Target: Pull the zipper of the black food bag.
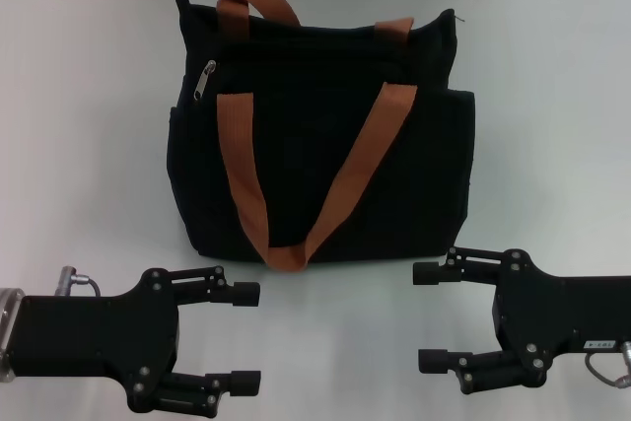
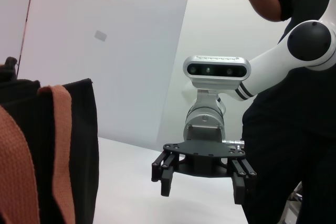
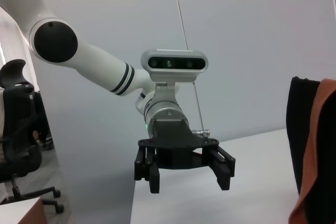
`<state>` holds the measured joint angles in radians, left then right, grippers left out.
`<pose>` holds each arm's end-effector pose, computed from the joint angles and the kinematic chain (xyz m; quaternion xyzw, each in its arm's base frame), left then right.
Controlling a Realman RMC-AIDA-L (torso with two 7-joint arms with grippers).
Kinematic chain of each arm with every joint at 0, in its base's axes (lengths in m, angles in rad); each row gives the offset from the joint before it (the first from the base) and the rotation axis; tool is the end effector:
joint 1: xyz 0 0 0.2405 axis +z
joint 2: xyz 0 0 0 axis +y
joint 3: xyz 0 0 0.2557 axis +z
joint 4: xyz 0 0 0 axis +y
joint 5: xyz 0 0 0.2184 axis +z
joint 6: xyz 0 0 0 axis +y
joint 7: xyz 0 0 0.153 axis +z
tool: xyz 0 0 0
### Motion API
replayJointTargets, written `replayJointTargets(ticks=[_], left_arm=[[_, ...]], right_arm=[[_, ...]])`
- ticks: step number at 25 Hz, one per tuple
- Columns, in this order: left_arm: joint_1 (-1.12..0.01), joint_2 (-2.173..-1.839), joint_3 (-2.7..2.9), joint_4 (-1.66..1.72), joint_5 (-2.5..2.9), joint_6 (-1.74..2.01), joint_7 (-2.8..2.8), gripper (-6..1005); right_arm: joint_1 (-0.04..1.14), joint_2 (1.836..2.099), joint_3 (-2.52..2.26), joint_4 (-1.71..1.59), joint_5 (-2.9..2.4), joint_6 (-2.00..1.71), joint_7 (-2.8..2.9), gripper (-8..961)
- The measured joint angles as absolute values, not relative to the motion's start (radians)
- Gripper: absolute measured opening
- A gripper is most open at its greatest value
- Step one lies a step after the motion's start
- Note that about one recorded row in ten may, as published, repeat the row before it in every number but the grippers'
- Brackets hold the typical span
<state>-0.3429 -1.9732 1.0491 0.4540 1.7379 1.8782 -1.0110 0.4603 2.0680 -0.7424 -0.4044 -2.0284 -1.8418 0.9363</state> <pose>-0.2890 0.2287 -0.0145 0.9412 0.1113 0.3181 0.0225 0.2686 0.2495 -0.0436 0.9442 -0.0857 -0.3179 0.0089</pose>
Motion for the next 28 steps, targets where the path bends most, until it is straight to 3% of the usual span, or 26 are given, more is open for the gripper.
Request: replayJointTargets(ticks=[21, 28], left_arm=[[-0.339, -1.973, 1.038, 0.461, 1.735, 1.921, -1.005, 787], [-0.373, -2.001, 0.921, 0.459, 1.725, 1.992, -0.958, 779]], right_arm=[[0.472, 2.068, -0.742, -0.403, -2.037, -1.832, 0.94, 818], [0.478, 2.071, -0.742, -0.403, -2.037, -1.819, 0.956, 817]])
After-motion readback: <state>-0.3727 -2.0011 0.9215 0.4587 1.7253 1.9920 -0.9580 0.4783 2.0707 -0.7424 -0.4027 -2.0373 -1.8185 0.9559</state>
